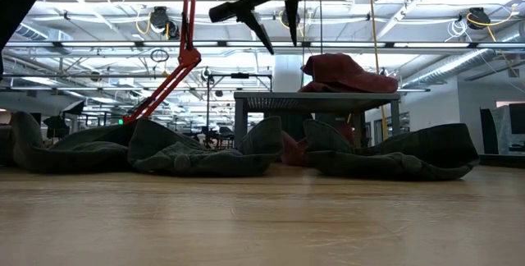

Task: Pick & Place hat
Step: Stack the red cap on the red cap on the shelf

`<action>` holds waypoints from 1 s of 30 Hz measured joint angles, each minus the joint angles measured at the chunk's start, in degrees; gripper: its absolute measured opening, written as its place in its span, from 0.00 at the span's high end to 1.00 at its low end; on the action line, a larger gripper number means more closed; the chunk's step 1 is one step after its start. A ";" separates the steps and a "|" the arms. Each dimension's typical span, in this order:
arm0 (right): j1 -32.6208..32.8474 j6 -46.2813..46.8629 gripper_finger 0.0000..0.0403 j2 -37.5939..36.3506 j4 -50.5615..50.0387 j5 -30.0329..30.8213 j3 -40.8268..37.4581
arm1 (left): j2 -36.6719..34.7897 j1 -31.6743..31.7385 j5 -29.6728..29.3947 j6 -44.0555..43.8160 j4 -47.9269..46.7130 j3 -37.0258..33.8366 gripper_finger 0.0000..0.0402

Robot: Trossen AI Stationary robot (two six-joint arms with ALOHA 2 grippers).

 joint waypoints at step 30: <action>0.00 -0.20 0.81 0.00 -3.04 -0.04 0.00 | -0.09 -2.64 -17.68 -7.88 34.86 -31.14 0.39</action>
